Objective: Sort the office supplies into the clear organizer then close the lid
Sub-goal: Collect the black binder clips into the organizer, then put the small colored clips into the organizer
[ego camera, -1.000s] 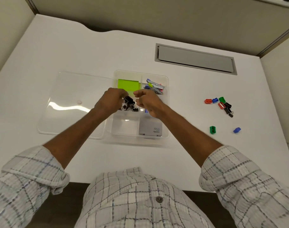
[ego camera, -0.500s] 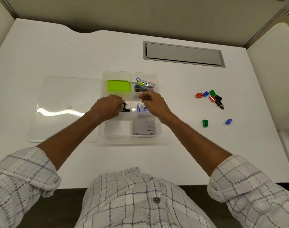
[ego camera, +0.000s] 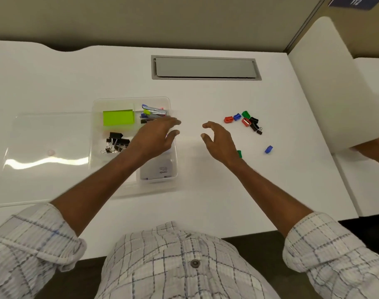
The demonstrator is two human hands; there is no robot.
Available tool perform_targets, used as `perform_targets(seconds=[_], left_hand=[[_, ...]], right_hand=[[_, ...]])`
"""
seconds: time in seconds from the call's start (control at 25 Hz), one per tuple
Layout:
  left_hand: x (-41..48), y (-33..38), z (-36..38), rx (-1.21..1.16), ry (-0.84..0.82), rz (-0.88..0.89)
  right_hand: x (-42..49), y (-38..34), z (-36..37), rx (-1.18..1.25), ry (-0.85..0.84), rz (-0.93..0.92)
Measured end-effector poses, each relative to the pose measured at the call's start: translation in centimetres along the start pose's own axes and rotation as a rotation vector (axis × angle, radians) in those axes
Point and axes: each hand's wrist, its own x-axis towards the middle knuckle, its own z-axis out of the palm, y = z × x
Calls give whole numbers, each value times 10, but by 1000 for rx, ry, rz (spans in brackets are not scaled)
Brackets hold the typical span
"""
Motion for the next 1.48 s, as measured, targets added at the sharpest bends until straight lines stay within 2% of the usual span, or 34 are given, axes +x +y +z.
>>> perform_targets(seconds=[0.48,0.72,1.0,1.32,1.48], left_hand=[[78,136,86,39,-199,125],[106,172,120,76,-320,97],[116,157,149,144,-411,16],[82,103,168,213,-328,-80],[59,97,180,242,-257,-106]], right_hand=[[-1,133,-107,-180,133,150],[15,175,-125,-363,68,105],[39,187,-120,-542,7,67],[42,190,-116,-493,67,74],[40,187,-112,-415,93,84]])
